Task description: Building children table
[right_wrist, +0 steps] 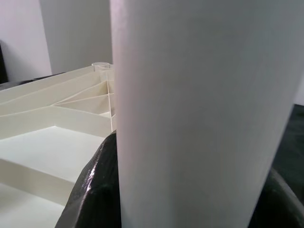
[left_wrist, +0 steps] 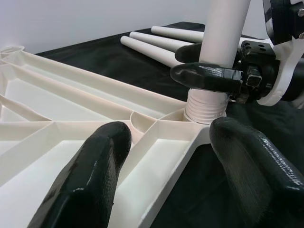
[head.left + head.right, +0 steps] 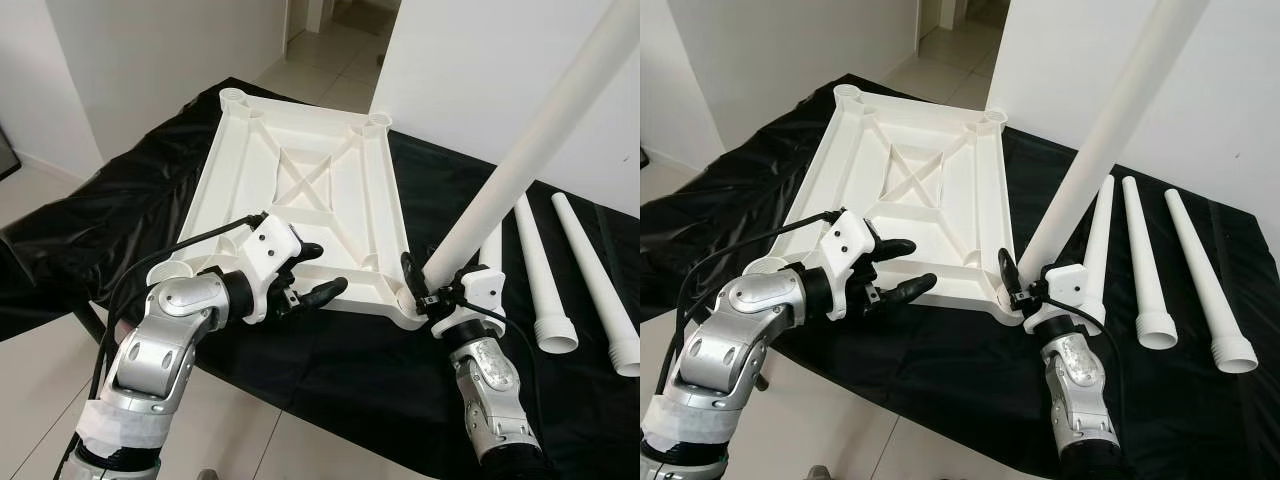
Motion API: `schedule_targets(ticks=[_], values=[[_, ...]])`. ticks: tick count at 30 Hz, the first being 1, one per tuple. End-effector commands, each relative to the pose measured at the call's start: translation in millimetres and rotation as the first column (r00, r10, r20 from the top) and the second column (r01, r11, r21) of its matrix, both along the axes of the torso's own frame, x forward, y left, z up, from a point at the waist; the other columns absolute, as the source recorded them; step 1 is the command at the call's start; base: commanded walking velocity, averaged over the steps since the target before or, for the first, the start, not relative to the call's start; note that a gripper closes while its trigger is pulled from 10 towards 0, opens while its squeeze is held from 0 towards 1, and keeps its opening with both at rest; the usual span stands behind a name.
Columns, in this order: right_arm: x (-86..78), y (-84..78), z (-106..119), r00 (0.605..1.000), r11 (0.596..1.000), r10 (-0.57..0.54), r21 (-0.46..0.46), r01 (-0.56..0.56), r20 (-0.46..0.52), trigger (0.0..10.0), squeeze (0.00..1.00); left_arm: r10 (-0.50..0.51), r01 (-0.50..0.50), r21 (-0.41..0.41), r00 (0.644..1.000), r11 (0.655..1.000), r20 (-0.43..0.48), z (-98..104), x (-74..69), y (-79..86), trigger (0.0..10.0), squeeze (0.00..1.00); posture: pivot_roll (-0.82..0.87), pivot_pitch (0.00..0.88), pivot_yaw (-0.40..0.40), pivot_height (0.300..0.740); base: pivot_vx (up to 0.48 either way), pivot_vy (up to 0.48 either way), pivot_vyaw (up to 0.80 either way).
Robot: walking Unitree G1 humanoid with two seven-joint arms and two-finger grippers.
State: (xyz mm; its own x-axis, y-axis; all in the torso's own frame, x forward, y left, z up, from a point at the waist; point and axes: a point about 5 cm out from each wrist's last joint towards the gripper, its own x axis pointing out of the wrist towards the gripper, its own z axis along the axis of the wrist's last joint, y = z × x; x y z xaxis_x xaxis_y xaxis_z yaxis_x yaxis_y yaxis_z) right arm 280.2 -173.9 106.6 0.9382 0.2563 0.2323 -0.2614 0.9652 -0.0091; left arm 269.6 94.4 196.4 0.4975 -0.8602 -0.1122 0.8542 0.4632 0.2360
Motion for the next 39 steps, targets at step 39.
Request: schedule_targets(ticks=[39], values=[[22.3, -7.6, 105.5, 0.984, 1.0, -0.016, 0.014, 0.013, 0.179, 10.0, 0.0, 0.222, -0.221, -0.066, 0.975, 0.973, 0.018, 5.6, 19.9, 14.8, 10.0, 0.0, 0.08, 0.096, -0.083, 0.74, 0.0, 0.0, 0.0]])
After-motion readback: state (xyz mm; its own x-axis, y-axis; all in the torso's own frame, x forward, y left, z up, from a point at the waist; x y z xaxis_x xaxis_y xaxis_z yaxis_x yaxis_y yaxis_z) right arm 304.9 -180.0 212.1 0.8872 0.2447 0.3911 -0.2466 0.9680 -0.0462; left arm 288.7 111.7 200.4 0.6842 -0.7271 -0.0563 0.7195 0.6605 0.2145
